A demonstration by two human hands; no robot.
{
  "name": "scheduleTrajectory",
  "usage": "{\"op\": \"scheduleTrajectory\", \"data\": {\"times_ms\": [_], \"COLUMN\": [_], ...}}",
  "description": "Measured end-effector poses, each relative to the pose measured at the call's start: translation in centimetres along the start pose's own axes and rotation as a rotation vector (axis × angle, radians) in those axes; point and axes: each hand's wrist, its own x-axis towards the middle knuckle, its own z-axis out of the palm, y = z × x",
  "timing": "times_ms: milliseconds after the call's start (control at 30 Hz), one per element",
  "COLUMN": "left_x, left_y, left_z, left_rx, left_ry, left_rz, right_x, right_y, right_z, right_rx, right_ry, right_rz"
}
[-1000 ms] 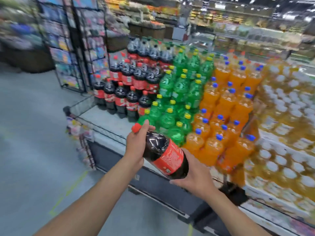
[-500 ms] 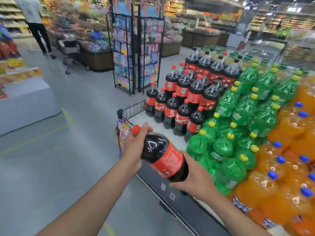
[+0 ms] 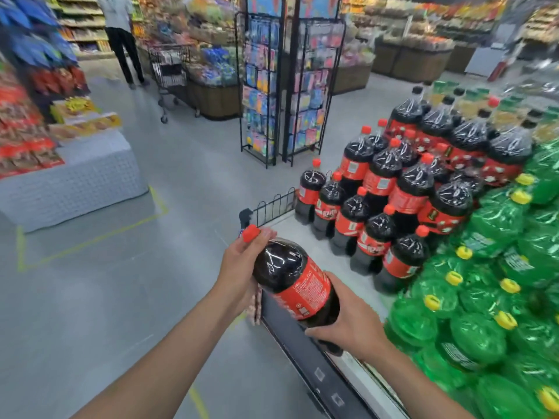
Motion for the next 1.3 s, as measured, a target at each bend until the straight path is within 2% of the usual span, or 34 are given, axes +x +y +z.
{"op": "scheduleTrajectory", "data": {"times_ms": [200,367,533,733,867,967,1067,1300], "left_x": [7.9,15.3,22.1,29.3,32.9,36.0,38.8,44.3], "left_y": [2.6,5.7,7.5,7.8,7.0,6.1,5.0,3.5], "left_z": [-2.5,-3.5,-2.5,0.5,3.4,4.7,5.4,6.6], "left_rx": [0.016,0.198,0.437,0.514,0.512,0.602,0.656,0.823], "left_ry": [-0.109,-0.211,-0.292,-0.404,-0.395,-0.393,-0.444,-0.682], "left_rz": [-0.019,-0.091,-0.089,-0.119,-0.060,0.018,0.067,0.212], "right_x": [7.7,13.5,17.9,23.6,27.7,30.7,33.7,39.5], "right_y": [-1.7,-3.5,-3.5,-1.0,1.1,2.6,3.7,4.7], "right_z": [2.2,3.5,3.9,4.2,4.9,6.2,7.7,10.5], "right_rx": [0.020,0.039,0.070,0.135,0.213,0.265,0.337,0.455], "right_ry": [0.010,0.081,0.151,0.205,0.247,0.290,0.306,0.362], "right_rz": [0.066,0.134,0.208,0.291,0.313,0.333,0.391,0.530]}}
